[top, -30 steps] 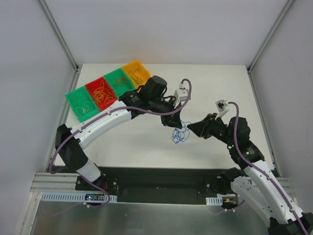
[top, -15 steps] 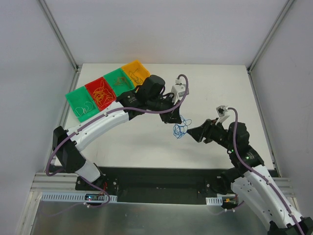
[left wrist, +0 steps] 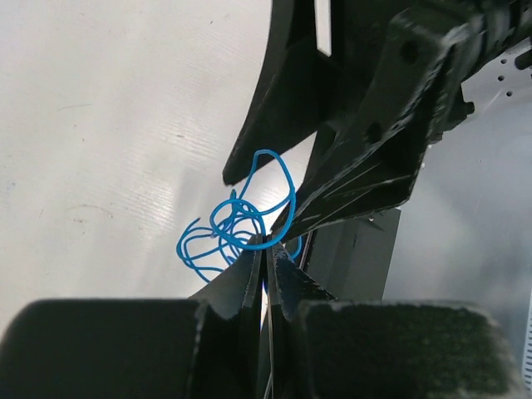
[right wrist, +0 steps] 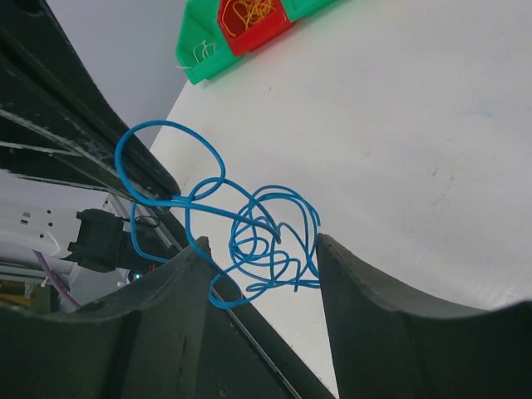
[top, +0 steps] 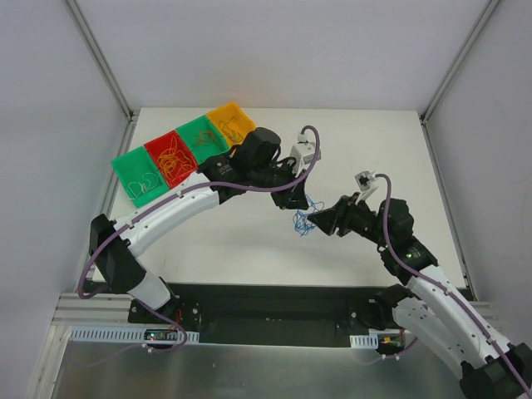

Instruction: Untangle the cables

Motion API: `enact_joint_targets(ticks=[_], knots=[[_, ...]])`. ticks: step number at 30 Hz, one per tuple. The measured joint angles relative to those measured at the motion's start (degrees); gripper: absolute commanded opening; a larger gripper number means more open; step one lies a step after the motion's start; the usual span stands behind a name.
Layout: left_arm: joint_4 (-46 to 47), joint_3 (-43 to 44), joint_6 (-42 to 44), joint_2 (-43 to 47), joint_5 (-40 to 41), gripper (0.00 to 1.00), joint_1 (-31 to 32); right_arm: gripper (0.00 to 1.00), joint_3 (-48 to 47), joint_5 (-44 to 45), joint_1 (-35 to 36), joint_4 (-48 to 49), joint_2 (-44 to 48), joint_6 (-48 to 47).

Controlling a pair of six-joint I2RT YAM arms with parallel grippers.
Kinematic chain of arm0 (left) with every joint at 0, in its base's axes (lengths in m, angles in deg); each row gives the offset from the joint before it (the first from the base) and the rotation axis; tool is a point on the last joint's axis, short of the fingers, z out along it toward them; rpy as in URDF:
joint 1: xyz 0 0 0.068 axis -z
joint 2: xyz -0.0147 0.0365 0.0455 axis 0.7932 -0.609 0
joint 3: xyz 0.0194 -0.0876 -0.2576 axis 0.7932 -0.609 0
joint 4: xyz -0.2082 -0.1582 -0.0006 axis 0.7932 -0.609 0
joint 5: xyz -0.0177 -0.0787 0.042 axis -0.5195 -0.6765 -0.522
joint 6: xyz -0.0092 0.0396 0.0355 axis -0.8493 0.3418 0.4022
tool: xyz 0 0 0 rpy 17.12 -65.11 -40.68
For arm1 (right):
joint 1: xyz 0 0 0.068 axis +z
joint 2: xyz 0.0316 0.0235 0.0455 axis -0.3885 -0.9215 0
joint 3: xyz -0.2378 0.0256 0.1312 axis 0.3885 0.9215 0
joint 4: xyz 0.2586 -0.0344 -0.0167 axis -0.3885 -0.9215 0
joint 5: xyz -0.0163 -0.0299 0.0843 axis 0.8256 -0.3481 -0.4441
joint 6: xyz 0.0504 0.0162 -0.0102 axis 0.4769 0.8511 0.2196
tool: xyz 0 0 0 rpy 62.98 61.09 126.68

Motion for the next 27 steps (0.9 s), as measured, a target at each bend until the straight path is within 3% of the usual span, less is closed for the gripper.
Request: enact_joint_targets(ticks=[4,7,13,21,27], knots=[[-0.02,0.00,-0.07,0.00,0.33,0.00,0.00,0.00,-0.02,1.46,3.69,2.58,-4.81,0.37],[-0.28,0.00,0.07,0.00,5.09,0.00,0.00,0.00,-0.42,7.76,6.29,-1.31,-3.61,0.20],[-0.87,-2.08,0.72,0.96,24.68,0.00,0.00,0.00,-1.70,34.84,6.73,-19.19,5.92,0.66],[-1.36,-2.80,1.03,2.08,35.01,0.00,0.02,0.00,-6.62,51.98,6.73,-32.09,5.95,-0.74],[-0.02,-5.70,0.33,5.95,52.26,0.00,0.02,0.00,-10.75,67.04,5.86,-42.01,3.41,0.44]])
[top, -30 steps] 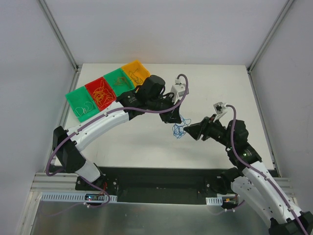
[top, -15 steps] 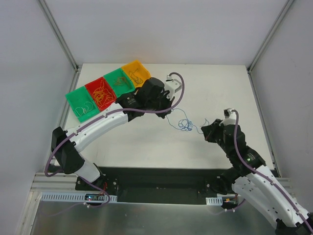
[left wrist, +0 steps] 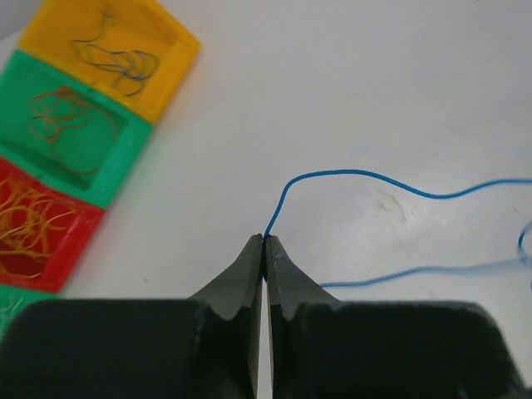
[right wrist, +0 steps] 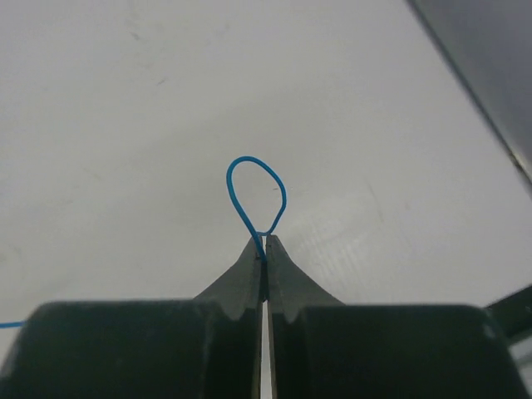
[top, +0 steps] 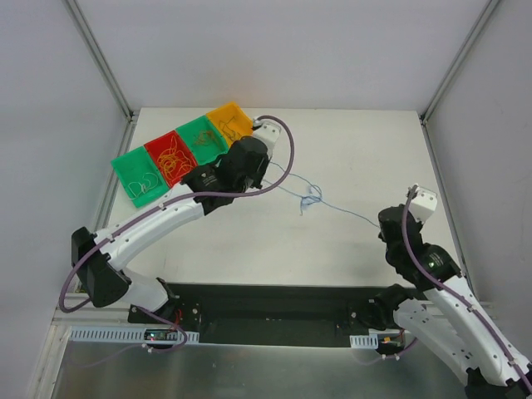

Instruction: Untangle the cables

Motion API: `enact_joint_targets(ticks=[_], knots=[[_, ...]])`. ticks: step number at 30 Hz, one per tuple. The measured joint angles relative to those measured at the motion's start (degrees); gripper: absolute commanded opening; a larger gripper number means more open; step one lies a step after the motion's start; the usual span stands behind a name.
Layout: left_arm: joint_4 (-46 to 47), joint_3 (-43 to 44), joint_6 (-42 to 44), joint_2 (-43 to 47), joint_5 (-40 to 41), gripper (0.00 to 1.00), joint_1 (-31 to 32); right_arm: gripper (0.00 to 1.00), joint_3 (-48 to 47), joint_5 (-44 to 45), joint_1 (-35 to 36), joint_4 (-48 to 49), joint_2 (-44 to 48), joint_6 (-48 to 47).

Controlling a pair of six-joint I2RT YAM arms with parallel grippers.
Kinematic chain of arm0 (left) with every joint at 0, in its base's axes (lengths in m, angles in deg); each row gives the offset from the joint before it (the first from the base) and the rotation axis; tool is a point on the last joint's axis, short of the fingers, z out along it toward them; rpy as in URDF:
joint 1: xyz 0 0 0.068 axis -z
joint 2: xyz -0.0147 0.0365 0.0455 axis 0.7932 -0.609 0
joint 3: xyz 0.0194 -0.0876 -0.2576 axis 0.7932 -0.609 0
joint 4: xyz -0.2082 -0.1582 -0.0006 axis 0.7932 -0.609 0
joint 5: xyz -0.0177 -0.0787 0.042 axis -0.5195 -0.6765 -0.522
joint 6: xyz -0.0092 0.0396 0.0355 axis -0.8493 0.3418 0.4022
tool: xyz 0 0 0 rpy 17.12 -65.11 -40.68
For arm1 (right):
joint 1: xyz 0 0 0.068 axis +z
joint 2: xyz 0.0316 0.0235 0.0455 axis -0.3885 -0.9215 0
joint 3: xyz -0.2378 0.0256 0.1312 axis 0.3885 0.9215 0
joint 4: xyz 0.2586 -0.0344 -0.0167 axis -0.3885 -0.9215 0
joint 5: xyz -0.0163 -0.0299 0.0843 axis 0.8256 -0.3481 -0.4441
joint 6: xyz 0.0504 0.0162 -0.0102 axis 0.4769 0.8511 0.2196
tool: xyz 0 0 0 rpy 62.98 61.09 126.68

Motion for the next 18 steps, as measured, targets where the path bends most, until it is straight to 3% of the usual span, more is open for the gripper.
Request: enact_joint_targets(ticks=[4,7,15,18], knots=[[2.69,-3.28,0.04,5.18,14.25,0.00,-0.57,0.00,-0.33,5.33,-5.51,-4.68,-1.68,0.44],[6.05,-6.38,-0.09,10.84,20.44,0.00,-3.21,0.00,-0.46,6.60,-11.26,-6.16,-2.71,0.39],[14.14,-11.65,-0.59,21.44,27.71,0.00,-9.55,0.00,-3.10,4.09,-24.28,-7.06,-4.68,0.63],[16.20,-11.78,0.17,21.64,29.88,0.00,-10.75,0.00,-4.15,0.00,-33.40,-6.80,-4.59,0.39]])
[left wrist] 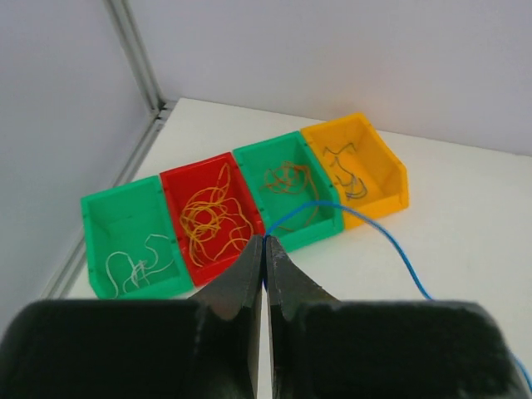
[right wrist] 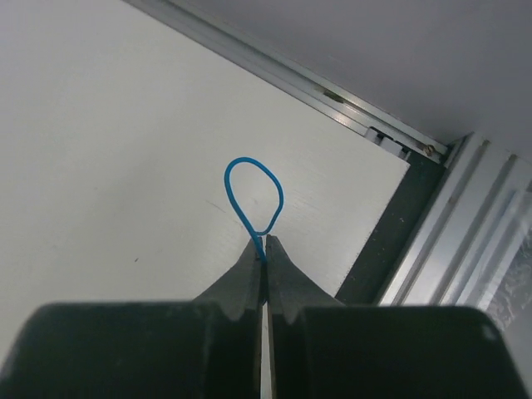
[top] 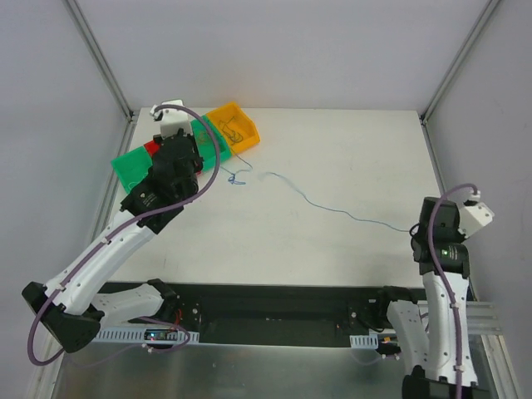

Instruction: Untangle the cables

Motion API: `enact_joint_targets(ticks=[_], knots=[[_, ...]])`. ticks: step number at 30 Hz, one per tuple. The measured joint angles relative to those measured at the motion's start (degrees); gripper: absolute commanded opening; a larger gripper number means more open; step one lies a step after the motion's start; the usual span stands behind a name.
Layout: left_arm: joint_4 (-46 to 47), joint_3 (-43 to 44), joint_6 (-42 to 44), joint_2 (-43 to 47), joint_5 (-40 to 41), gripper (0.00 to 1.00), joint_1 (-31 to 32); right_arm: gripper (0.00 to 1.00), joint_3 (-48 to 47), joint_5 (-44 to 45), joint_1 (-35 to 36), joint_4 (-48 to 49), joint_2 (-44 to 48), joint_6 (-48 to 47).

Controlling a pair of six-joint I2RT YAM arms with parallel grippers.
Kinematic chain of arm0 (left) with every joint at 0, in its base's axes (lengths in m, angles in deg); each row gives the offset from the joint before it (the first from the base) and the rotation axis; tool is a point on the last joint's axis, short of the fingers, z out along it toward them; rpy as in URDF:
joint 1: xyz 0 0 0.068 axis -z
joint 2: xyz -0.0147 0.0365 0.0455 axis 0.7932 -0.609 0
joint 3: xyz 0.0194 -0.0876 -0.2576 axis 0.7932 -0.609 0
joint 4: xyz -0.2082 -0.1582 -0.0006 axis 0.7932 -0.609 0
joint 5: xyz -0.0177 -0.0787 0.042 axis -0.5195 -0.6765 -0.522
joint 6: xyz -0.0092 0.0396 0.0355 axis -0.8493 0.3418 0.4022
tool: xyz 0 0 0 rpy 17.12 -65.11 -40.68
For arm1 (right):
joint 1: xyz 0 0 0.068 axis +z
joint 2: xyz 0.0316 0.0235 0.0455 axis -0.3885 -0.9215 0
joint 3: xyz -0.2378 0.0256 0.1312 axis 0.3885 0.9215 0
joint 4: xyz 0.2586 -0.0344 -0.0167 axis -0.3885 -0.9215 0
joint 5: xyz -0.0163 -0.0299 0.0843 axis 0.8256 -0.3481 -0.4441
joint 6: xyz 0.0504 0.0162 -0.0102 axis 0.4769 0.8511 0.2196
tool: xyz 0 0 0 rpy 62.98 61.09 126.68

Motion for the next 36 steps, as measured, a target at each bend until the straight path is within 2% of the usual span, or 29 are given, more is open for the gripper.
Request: enact_joint_targets(ticks=[5,11,14,20,23,28,36], knots=[[0.59,-1.51,-0.15,1.14,1.90,0.00,-4.96,0.00,-0.72,-8.24,-17.11,0.24,1.16,0.04],[1.51,-1.79,-0.02,2.62,2.51,0.00,-8.31,0.00,-2.34,-16.09,-20.98,2.43,-1.29,-0.50],[2.36,-2.49,-0.04,3.74,-1.11,0.00,-8.92,0.00,-2.19,-24.09,-19.23,6.60,-1.99,-3.21],[3.48,-2.80,0.57,3.43,-12.55,0.00,-8.92,0.00,3.58,-45.51,-10.27,18.12,-0.87,-8.52],[3.65,-2.89,2.43,2.05,-17.86,0.00,-8.92,0.00,5.95,-53.27,-4.68,21.88,-0.76,-10.80],[4.28,-2.27,3.58,-2.08,-24.37,0.00,-9.46,0.00,7.96,-57.05,3.78,26.45,1.92,-14.12],[3.93,9.73,3.56,-17.68,-30.45,0.00,-15.50,0.01,14.23,-60.57,4.68,34.80,1.27,-14.36]])
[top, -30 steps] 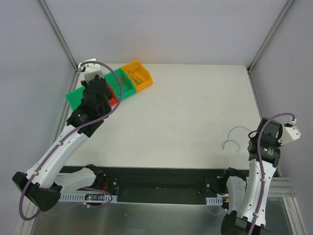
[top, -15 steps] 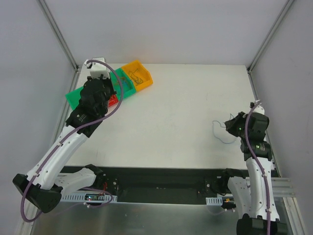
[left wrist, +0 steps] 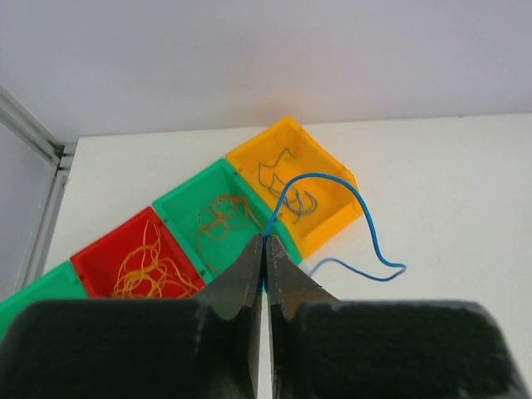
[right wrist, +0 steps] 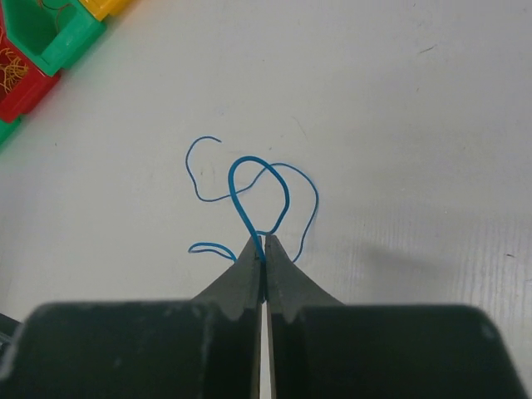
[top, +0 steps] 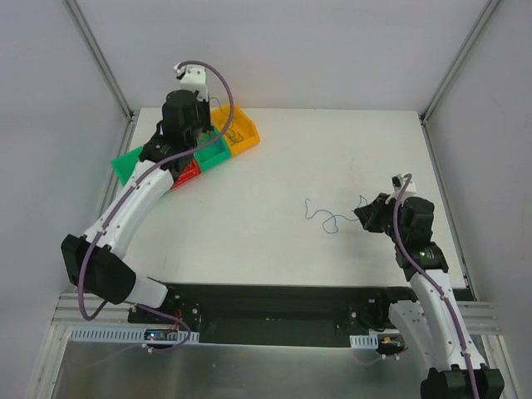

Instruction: Untangle the cables

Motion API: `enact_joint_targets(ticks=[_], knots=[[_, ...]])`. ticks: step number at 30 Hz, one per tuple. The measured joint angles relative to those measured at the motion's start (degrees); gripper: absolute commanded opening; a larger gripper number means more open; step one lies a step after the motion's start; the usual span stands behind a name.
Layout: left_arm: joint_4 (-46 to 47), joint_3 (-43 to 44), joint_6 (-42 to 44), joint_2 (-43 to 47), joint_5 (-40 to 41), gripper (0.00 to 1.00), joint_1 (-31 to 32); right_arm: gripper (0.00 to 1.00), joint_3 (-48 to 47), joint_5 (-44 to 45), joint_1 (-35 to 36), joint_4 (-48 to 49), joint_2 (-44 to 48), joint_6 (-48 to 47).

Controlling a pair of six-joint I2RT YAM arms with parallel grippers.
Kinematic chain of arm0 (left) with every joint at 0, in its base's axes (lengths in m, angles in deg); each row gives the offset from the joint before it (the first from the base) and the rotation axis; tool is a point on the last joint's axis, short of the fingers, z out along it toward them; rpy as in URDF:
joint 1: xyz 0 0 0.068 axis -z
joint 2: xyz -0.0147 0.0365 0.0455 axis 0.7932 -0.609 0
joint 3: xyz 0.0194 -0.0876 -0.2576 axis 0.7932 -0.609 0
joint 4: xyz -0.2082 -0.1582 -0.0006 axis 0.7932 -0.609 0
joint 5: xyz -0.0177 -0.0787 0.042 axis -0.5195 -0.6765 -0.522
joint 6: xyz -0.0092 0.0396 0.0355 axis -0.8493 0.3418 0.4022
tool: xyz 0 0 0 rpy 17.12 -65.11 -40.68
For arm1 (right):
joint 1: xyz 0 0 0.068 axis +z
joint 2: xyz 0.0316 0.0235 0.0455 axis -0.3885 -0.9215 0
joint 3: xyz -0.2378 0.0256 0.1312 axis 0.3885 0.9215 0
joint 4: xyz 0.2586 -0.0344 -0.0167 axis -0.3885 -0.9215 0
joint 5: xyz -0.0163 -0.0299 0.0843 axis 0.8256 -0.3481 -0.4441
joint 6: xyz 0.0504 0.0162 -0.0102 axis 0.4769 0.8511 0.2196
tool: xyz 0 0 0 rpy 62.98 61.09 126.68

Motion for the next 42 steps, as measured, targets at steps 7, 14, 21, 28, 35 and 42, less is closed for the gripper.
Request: enact_joint_targets(ticks=[7,14,21,28,35,42], knots=[[0.87,15.72,-0.22,-13.11,-2.54,0.00,-4.83,0.00,3.52,-1.22,0.50,3.04,-1.38,0.66],[1.97,28.68,-0.94,-29.55,-3.82,0.00,-8.15,0.01,3.52,-1.49,1.22,4.48,-1.49,0.55],[1.97,35.71,-1.42,-42.03,-5.77,0.00,-9.81,0.00,3.52,-0.79,1.29,4.61,-3.26,0.17],[2.99,38.12,-3.30,-48.61,-7.34,0.00,-9.86,0.00,3.50,-0.39,1.29,5.40,-8.11,-0.48],[4.85,36.92,-5.86,-49.72,-5.07,0.19,-9.88,0.00,3.43,-0.17,1.31,6.19,-9.84,-0.70],[5.01,30.45,-10.67,-46.16,-4.94,0.80,-9.88,0.00,3.43,-0.68,1.31,6.23,-10.01,-0.66]])
